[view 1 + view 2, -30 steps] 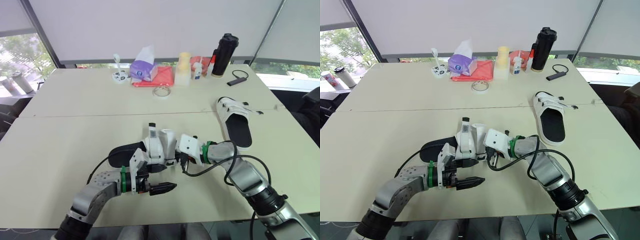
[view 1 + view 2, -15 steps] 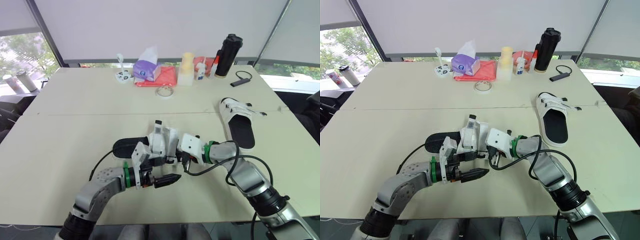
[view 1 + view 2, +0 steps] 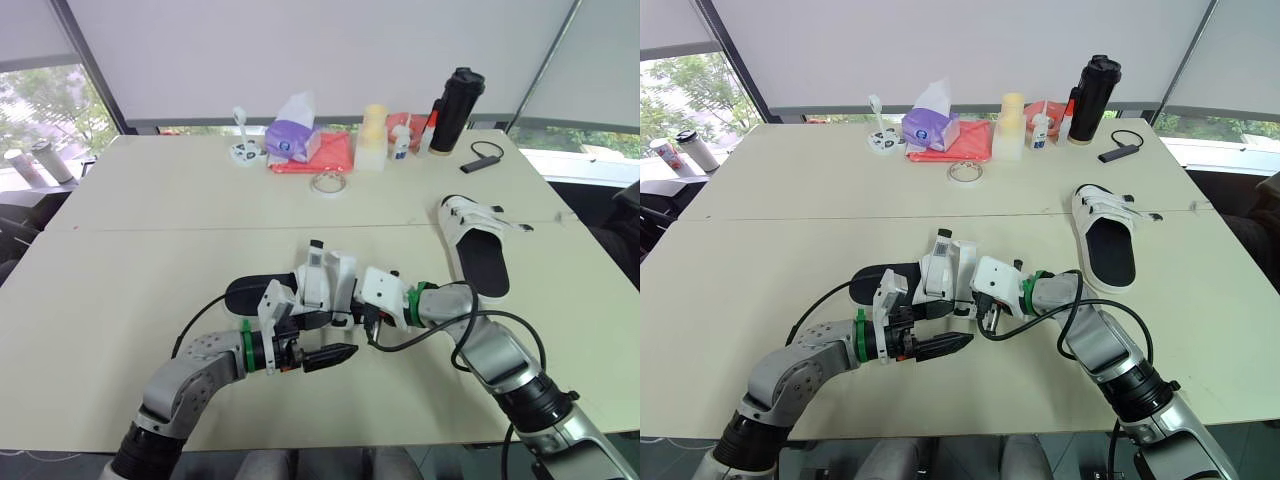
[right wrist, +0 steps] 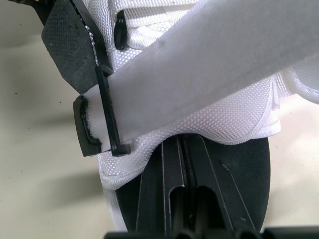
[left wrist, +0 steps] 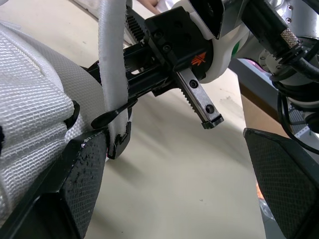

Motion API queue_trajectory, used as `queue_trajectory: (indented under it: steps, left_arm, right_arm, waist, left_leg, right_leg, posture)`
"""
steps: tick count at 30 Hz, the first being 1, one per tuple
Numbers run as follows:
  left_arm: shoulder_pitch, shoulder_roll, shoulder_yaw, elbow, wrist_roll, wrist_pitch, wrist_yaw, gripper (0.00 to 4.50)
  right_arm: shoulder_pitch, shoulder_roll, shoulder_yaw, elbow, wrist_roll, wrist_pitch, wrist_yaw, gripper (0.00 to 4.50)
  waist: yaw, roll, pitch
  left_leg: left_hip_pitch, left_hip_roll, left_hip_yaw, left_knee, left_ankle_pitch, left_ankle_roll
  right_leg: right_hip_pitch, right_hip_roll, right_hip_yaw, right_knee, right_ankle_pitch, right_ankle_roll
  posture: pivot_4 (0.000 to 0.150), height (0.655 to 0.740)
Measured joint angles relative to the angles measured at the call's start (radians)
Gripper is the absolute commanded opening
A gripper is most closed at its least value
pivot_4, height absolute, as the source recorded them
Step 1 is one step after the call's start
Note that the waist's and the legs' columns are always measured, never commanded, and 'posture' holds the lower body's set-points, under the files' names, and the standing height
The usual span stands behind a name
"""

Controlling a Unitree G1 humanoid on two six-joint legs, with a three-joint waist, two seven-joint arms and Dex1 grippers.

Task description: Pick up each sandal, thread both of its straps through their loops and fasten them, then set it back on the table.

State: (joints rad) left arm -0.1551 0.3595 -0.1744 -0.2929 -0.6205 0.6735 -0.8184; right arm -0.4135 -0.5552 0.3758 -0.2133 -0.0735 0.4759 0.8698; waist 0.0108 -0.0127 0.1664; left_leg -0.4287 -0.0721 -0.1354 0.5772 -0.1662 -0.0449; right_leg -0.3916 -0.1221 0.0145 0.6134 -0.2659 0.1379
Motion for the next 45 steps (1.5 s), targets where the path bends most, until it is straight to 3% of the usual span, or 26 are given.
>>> queue_trajectory:
  steps: [6,7,19,25,29,37,45]
  left_arm:
    - [-0.017,0.004,0.001,0.018,0.001,0.022,0.019,0.09]
    - [-0.016,0.007,-0.001,0.025,0.002,0.030,0.020,0.01]
    - [-0.015,0.054,-0.011,0.045,0.000,0.045,-0.046,0.01]
    - [0.005,0.234,-0.050,-0.021,-0.085,0.211,-0.195,0.01]
    - [-0.019,0.312,-0.060,-0.057,-0.087,0.192,-0.278,0.01]
    - [-0.056,0.301,-0.067,-0.065,-0.097,0.151,-0.330,0.01]
    - [-0.123,0.175,0.072,-0.022,-0.226,0.189,-0.242,0.01]
  right_arm:
    - [0.000,0.000,0.001,0.000,0.000,-0.001,0.002,0.00]
    - [0.000,0.000,0.001,0.000,0.000,-0.001,0.003,0.00]
    - [0.000,0.001,0.002,-0.001,0.001,-0.001,0.001,0.00]
    - [0.000,0.003,0.002,0.001,0.000,-0.002,0.001,0.00]
    - [0.000,0.003,0.006,0.002,0.000,-0.004,0.001,0.00]
    - [-0.001,0.003,0.010,0.002,0.000,-0.008,0.001,0.00]
    - [0.000,0.001,0.010,0.001,0.000,-0.010,0.000,0.00]
  waist:
    - [0.000,0.000,0.000]
    - [0.000,0.000,0.000]
    - [0.000,0.000,0.000]
    - [-0.005,0.000,0.000]
    - [-0.006,0.000,0.000]
    - [-0.007,0.000,0.000]
    - [-0.006,0.000,0.000]
  left_leg:
    - [0.000,0.000,0.000,0.000,0.000,0.000]
    - [0.000,0.000,0.000,0.000,0.000,0.000]
    - [0.000,0.000,0.000,0.000,0.000,0.000]
    - [0.000,0.001,0.000,-0.001,0.000,0.000]
    - [0.000,0.001,0.000,-0.001,0.000,0.000]
    - [-0.001,0.001,0.001,-0.002,-0.001,0.000]
    - [0.000,0.000,0.000,-0.001,0.000,0.001]
  right_leg:
    - [0.000,0.000,0.000,0.000,0.000,0.000]
    - [0.000,0.000,0.000,0.000,0.000,0.000]
    - [0.000,0.000,0.000,0.000,0.000,0.000]
    - [-0.002,0.000,0.000,0.000,0.000,0.000]
    - [-0.002,-0.001,0.000,0.000,0.000,0.000]
    - [-0.003,0.000,0.000,-0.001,-0.001,0.000]
    - [-0.002,0.000,0.000,0.000,-0.001,0.000]
  posture:
    - [0.150,0.7296]
    - [0.150,0.7296]
    - [0.150,0.7296]
    - [0.150,0.7296]
    - [0.150,0.7296]
    - [0.150,0.7296]
    - [0.150,0.7296]
